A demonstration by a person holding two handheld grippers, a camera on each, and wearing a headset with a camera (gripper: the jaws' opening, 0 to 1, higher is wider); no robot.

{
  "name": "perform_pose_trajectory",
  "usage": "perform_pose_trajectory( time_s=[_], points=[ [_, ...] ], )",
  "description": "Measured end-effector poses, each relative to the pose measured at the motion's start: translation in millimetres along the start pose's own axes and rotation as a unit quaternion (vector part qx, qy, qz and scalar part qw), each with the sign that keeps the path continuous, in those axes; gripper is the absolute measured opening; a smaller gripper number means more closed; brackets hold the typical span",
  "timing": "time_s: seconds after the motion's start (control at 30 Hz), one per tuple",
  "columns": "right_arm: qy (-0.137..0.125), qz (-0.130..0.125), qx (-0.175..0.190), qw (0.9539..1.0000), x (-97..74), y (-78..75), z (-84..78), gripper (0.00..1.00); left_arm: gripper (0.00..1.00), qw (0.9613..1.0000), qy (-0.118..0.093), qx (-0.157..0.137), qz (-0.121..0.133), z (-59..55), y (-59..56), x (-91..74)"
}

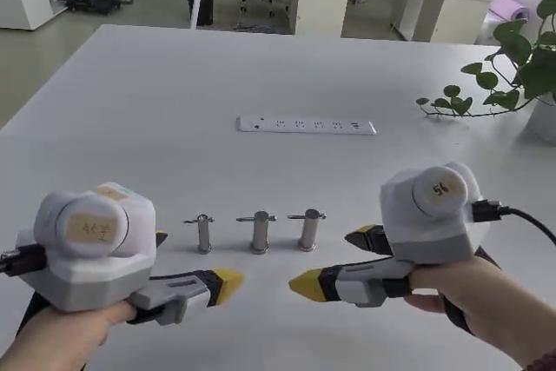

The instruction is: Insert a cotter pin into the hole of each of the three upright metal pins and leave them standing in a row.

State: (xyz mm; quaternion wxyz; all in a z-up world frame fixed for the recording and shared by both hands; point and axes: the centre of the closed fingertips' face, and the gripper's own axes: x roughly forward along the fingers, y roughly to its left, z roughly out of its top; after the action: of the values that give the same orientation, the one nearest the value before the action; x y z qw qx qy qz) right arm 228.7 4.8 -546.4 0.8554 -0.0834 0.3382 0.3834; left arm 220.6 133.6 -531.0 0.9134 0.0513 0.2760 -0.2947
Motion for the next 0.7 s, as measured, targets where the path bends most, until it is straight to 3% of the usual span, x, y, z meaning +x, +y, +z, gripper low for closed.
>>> perform_pose_trajectory(
  time_s=[0.3, 0.5, 0.7],
  points=[
    [-0.014, -0.005, 0.002, 0.9999, -4.0, 1.1, 5.7, 0.77, 0.72, 1.0, 0.0, -0.001, 0.0, -0.5, -2.6, -4.1],
    [-0.022, -0.007, 0.007, 0.9997, -6.7, 2.2, 9.5, 0.86, 0.78, 0.9999, -0.01, -0.005, 0.001, 3.4, -3.6, -8.3],
    [-0.019, -0.009, 0.006, 0.9998, -7.1, 3.1, 10.1, 0.89, 0.8, 0.9999, -0.014, -0.01, 0.002, 5.5, -2.0, -9.9]
  ],
)
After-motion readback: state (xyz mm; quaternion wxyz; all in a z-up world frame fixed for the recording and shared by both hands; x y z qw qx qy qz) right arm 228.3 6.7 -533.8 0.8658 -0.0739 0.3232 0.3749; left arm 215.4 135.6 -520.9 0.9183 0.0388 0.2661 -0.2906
